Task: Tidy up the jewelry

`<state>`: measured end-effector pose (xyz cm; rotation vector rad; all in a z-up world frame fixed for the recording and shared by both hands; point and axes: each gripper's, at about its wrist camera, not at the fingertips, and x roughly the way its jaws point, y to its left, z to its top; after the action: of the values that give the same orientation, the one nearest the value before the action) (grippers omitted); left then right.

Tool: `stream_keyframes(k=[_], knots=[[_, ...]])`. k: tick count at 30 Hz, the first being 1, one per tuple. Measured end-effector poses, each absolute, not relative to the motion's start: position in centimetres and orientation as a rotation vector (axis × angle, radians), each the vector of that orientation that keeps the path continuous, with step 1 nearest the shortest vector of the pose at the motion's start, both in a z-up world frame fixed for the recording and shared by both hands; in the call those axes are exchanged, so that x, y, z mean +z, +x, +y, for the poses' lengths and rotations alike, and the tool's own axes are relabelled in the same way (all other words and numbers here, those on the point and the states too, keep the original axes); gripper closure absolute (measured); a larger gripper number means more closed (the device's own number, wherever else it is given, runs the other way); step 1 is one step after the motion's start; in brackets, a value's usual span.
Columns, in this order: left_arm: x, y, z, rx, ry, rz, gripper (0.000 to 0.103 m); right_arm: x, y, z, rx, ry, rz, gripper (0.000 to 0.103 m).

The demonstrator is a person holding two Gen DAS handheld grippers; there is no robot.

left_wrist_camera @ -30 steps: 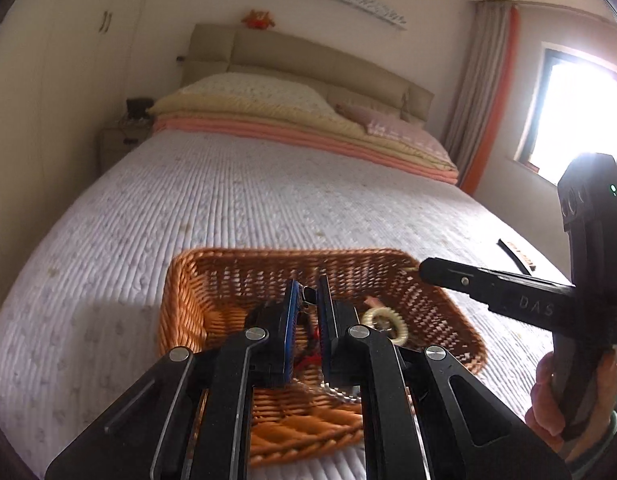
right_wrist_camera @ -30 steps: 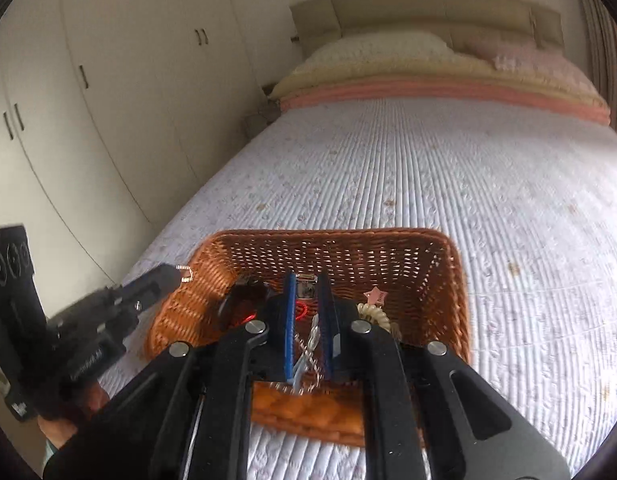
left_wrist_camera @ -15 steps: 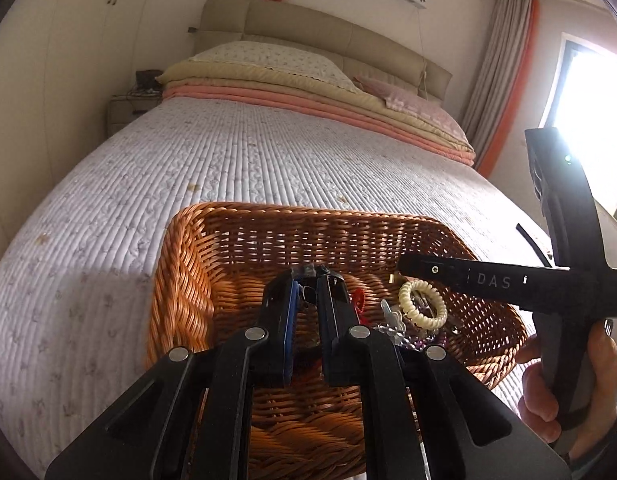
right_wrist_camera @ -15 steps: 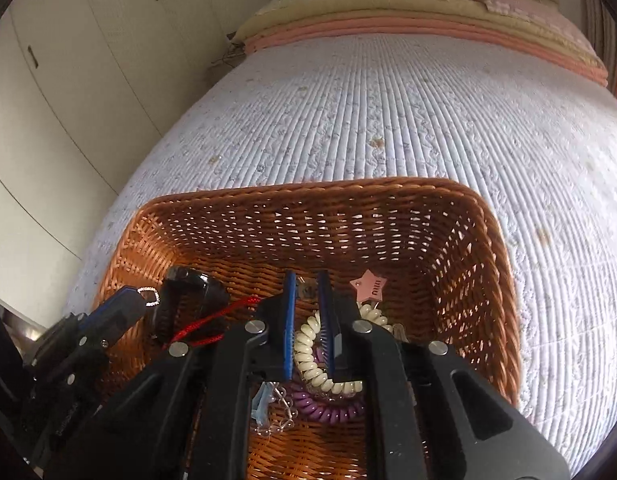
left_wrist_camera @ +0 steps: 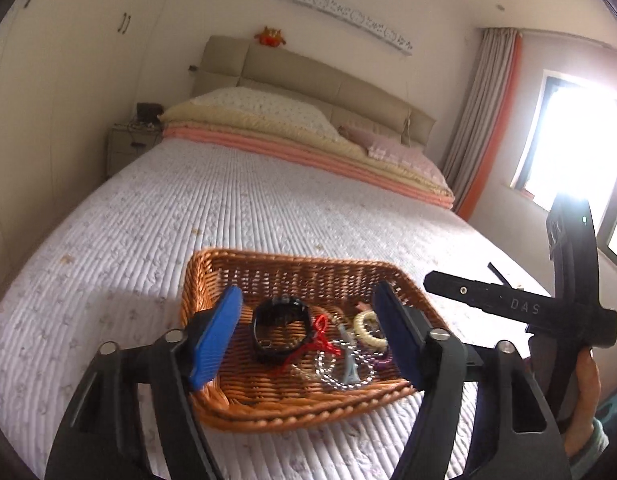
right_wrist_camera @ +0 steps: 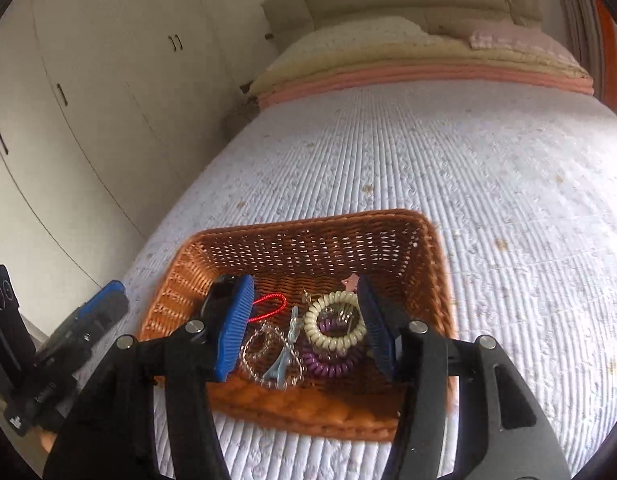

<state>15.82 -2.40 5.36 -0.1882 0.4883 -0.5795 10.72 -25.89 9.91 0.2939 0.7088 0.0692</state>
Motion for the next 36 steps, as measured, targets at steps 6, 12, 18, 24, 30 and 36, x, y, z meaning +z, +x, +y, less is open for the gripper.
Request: stream_keyframes(k=[6, 12, 18, 24, 30, 36], knots=[[6.8, 8.1, -1.3, -0.457, -0.118, 0.333, 0.009, 11.4, 2.9, -24.8, 0.028, 0.198, 0.549, 0.039], [5.0, 3.5, -0.9, -0.331, -0.086, 0.272, 0.008, 9.2, -3.4, -23.2, -0.050, 0.130, 0.419, 0.022], [1.8, 0.5, -2.0, -0.195, -0.010, 0.215, 0.008, 7.0, -7.3, -22.5, -0.093, 0.131, 0.301, 0.011], [1.4, -0.6, -2.5, -0.151, 0.029, 0.206, 0.007, 5.9, -8.6, -21.9, -0.075, 0.117, 0.288, 0.011], [0.5, 0.1, -1.7, -0.146, -0.009, 0.257, 0.007, 4.7, -9.5, -21.3, -0.096, 0.094, 0.261, 0.009], [0.0, 0.1, -0.7, -0.168, -0.058, 0.253, 0.007, 4.3, -9.5, -21.2, -0.083, 0.095, 0.269, 0.008]])
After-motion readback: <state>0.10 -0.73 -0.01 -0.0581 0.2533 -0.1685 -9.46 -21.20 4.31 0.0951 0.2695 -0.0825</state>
